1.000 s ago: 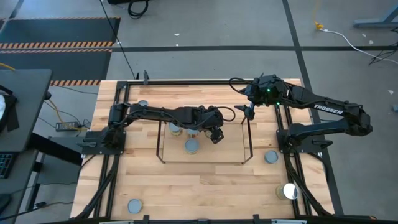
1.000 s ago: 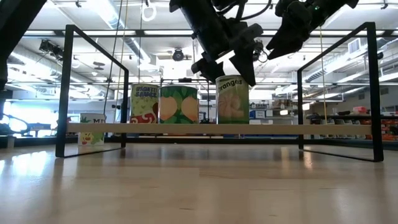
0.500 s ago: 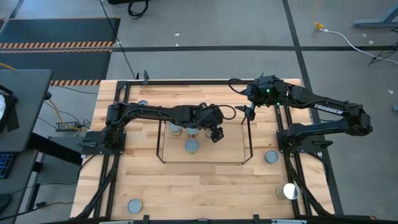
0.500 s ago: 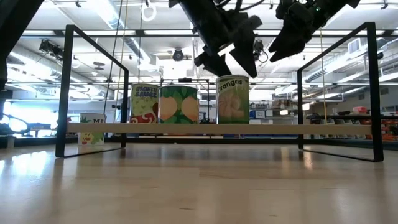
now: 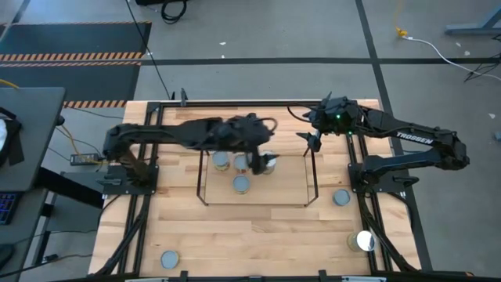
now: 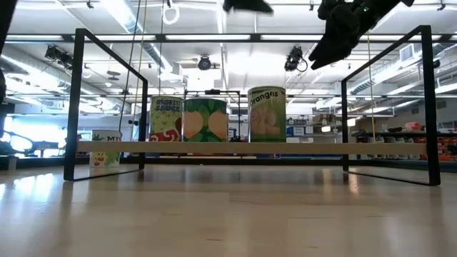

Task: Pick and place cans onto a shelf
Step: Put the blue can on the shelf

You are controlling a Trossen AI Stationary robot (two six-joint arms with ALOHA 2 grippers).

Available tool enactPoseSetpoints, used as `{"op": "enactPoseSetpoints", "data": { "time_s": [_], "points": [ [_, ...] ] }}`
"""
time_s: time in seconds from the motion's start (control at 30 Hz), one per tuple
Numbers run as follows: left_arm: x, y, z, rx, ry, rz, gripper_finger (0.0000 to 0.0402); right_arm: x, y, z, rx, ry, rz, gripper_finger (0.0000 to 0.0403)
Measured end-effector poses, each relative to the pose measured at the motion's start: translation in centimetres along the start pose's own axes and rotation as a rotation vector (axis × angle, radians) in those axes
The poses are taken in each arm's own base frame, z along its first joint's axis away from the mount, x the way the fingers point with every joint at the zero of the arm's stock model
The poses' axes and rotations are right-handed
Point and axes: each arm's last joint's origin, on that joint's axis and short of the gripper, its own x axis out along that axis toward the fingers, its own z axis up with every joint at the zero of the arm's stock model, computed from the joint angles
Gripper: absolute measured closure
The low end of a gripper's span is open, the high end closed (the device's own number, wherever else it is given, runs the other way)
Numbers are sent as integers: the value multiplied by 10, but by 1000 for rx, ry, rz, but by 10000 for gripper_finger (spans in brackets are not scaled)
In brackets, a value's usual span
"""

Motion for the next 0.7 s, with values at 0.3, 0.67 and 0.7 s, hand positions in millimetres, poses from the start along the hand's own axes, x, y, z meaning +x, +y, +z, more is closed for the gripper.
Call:
{"op": "enactPoseSetpoints", "data": {
  "time_s": [0.3,0.67,0.7],
  "points": [
    [-121,-14,-1,15,121,-133,47,-1,8,4,-9,-39,-92,49],
    [-184,-56,-39,-47,347,-69,47,-1,64,13,133,-142,30,55],
    [-188,-62,-42,-48,357,-74,47,2,72,11,142,-126,33,55]
  ]
}}
